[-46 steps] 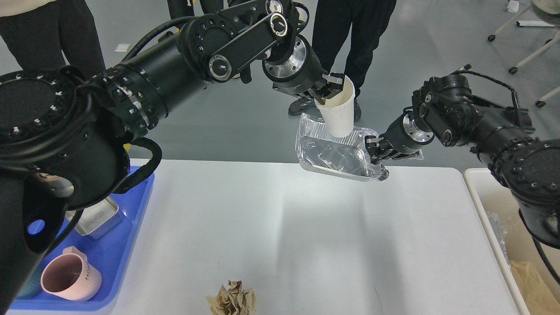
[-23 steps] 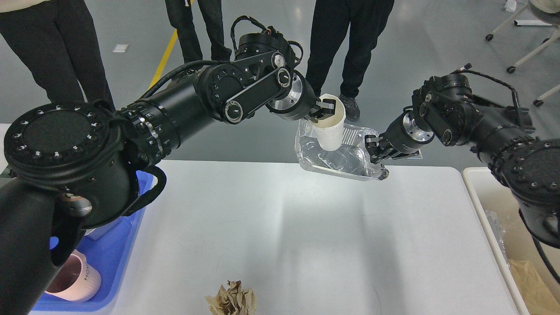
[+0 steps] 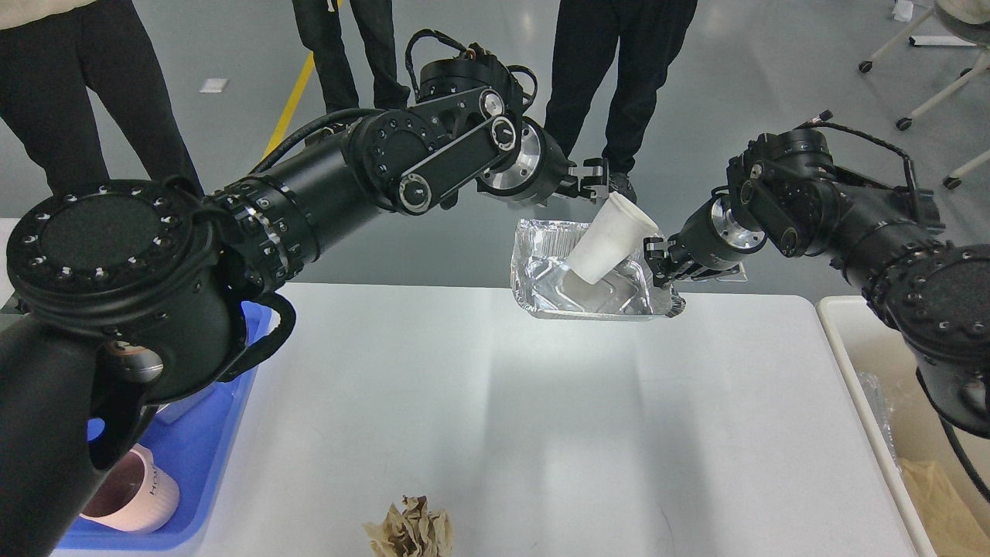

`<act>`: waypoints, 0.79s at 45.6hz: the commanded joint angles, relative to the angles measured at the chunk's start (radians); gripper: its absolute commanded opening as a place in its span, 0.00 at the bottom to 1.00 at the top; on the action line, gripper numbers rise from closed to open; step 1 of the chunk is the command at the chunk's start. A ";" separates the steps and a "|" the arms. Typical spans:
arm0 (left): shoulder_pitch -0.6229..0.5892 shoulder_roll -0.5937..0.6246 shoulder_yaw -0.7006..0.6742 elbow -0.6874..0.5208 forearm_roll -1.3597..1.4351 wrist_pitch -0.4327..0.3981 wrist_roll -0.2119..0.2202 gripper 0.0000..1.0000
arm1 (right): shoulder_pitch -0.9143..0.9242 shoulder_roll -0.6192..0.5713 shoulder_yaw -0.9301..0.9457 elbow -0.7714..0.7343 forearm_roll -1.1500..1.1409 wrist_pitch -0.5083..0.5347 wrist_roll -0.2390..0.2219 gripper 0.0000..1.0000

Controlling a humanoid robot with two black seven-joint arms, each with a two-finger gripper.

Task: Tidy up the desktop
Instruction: 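Lower the paper cup into the held foil tray and release, then withdraw the left gripper and reach toward the crumpled brown paper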

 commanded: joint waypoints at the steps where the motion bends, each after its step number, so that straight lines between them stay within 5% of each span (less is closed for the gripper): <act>1: -0.081 0.006 -0.005 0.000 -0.072 -0.029 0.001 0.97 | 0.003 -0.002 0.000 0.000 0.000 0.002 0.000 0.00; 16: -0.438 0.208 -0.033 -0.012 -0.298 -0.303 0.015 0.96 | 0.004 -0.005 0.000 0.000 0.001 0.003 0.000 0.00; 19: -0.472 0.274 -0.033 -0.017 -0.303 -0.303 0.015 0.96 | 0.004 -0.005 0.000 0.001 0.001 0.005 0.000 0.00; 26: -0.469 0.454 -0.011 -0.084 -0.292 -0.303 0.018 0.96 | 0.006 -0.003 0.000 0.001 0.001 0.005 0.000 0.00; 36: -0.264 0.806 0.032 -0.474 -0.289 -0.285 0.011 0.96 | 0.004 0.005 0.000 0.001 0.001 0.005 0.000 0.00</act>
